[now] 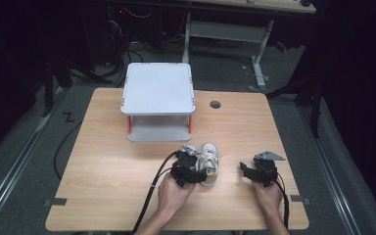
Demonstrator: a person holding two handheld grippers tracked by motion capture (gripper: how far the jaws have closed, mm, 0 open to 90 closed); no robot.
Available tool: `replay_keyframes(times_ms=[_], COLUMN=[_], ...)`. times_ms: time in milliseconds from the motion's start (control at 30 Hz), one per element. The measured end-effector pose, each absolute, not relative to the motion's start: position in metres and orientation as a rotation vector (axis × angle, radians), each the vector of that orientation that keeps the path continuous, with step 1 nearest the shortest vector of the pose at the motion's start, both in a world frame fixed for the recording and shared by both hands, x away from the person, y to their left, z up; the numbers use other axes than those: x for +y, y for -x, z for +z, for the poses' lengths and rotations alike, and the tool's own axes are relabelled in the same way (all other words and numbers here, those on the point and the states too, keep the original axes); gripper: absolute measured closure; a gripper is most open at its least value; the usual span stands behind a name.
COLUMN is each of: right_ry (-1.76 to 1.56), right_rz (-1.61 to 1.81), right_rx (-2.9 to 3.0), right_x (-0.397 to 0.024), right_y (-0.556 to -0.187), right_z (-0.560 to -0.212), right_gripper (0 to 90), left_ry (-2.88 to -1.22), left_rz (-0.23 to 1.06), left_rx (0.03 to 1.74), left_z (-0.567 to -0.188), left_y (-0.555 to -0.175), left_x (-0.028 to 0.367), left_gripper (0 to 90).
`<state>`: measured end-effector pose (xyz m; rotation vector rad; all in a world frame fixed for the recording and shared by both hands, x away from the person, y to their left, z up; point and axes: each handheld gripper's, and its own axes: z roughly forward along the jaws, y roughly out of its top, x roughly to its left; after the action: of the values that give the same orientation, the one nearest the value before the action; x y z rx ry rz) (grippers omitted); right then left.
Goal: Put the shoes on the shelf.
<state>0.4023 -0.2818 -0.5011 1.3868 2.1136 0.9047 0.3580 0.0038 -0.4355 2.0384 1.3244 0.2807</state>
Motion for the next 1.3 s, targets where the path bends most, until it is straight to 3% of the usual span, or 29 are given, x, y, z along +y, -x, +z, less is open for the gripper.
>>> replay_keyframes(times_ms=[400,733,933,1300], right_ry=[-1.387,-1.388,-1.387,-1.389], right_rz=[0.905,0.904,0.904,0.903], right_rx=[2.113,2.112,2.112,2.109], right_x=[-0.282,-0.282,-0.282,-0.281], right_y=[-0.402,-0.402,-0.403,-0.403], right_z=[-0.501,-0.501,-0.501,-0.501], right_gripper=[37.3,37.2,37.2,37.2], left_ry=[-1.988,-2.035,-2.056,-2.077], left_rz=[0.191,0.288,0.274,0.334], left_rx=[1.348,1.408,1.438,1.453], left_z=[-0.432,-0.431,-0.430,-0.445], left_y=[-0.361,-0.366,-0.371,-0.377], left_x=[0.008,-0.002,-0.010,-0.021], left_gripper=[40.9,47.3,40.3,50.3])
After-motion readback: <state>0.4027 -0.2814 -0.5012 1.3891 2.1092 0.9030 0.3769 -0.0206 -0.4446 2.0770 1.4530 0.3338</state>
